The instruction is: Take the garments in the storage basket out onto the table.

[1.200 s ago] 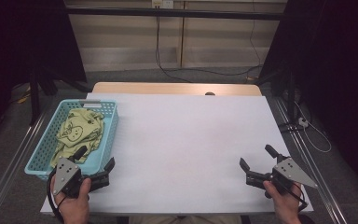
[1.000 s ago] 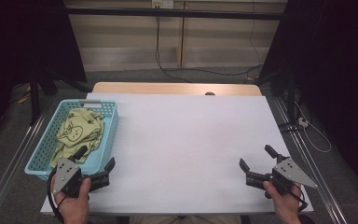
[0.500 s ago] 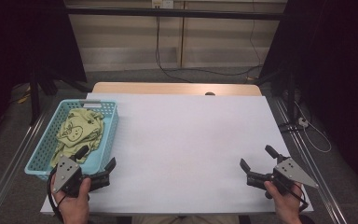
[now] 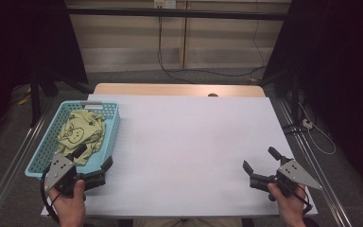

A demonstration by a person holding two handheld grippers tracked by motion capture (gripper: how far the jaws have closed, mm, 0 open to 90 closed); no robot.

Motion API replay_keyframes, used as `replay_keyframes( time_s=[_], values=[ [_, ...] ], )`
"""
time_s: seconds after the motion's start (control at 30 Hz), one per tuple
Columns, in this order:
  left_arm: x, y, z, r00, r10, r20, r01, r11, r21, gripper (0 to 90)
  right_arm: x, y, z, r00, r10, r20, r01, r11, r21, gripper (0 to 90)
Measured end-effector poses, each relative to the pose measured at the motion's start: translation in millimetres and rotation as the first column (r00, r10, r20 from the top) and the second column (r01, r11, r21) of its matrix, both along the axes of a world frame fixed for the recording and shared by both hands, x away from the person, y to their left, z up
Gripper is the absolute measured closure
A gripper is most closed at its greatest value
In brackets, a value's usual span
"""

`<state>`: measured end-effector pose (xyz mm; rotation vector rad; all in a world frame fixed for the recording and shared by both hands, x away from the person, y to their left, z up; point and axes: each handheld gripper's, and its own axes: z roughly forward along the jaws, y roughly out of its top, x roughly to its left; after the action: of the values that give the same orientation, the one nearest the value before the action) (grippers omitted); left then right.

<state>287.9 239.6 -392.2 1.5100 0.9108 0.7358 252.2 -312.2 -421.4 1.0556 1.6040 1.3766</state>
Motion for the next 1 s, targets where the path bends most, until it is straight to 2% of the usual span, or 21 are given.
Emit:
replay_keyframes(
  time_s=[0.13,0.17,0.23,0.27,0.3,0.37,0.5,0.63,0.67,0.77,0.93,1.0],
  values=[
    [1.7,2.4,4.5,1.0000,-0.003,-0.007,0.003,0.9999,-0.013,3.9,0.2,-0.1,0.1,1.0000,-0.002,0.000,0.002,1.0000,-0.002,0.0],
    [2.5,3.6,6.1,0.9999,-0.008,-0.010,0.007,1.0000,-0.001,3.9,1.0,0.3,-0.1,1.0000,0.001,0.002,-0.001,1.0000,-0.001,0.0],
    [4.2,4.2,8.6,0.9997,-0.021,-0.014,0.021,0.9997,-0.014,4.0,1.3,0.6,-0.2,1.0000,0.003,0.001,-0.003,1.0000,-0.003,0.0],
    [4.6,5.2,9.9,0.9993,-0.030,-0.023,0.030,0.9995,-0.008,4.0,1.4,0.6,-0.3,1.0000,0.004,0.001,-0.004,1.0000,-0.005,0.0],
    [4.4,5.1,11.0,0.9993,-0.024,-0.028,0.024,0.9996,-0.013,4.0,1.4,0.9,-0.2,1.0000,0.004,0.000,-0.004,1.0000,0.000,0.0],
    [4.7,9.2,13.9,0.9997,-0.020,-0.014,0.020,0.9997,0.013,4.0,1.7,0.7,-0.2,1.0000,0.005,-0.001,-0.005,1.0000,-0.004,0.0],
    [5.4,15.6,19.1,1.0000,-0.005,-0.004,0.005,0.9999,0.012,4.0,0.8,1.2,0.7,1.0000,-0.005,0.003,0.005,1.0000,-0.006,0.0],
    [11.3,23.3,23.8,0.9996,-0.012,-0.024,0.013,0.9995,0.029,3.9,-1.3,0.8,1.7,0.9999,-0.007,0.009,0.007,0.9999,-0.011,0.0],
    [16.4,24.5,25.6,0.9987,0.018,-0.047,-0.018,0.9997,0.019,3.2,-1.3,0.8,1.8,0.9999,-0.007,0.009,0.007,0.9999,-0.011,0.0],
    [19.6,25.2,26.7,0.9982,0.030,-0.052,-0.029,0.9992,0.028,3.1,-0.5,0.5,1.4,0.9999,-0.010,0.005,0.010,0.9999,-0.009,0.0],
    [22.4,26.4,33.3,0.9991,0.003,-0.042,-0.002,0.9996,0.029,2.6,-0.7,0.6,1.2,1.0000,-0.006,0.004,0.006,1.0000,-0.008,0.0],
    [23.7,27.3,35.9,0.9994,0.030,-0.019,-0.030,0.9992,0.027,1.7,-0.9,0.7,1.3,1.0000,-0.006,0.003,0.006,1.0000,-0.007,0.0]
  ],
)
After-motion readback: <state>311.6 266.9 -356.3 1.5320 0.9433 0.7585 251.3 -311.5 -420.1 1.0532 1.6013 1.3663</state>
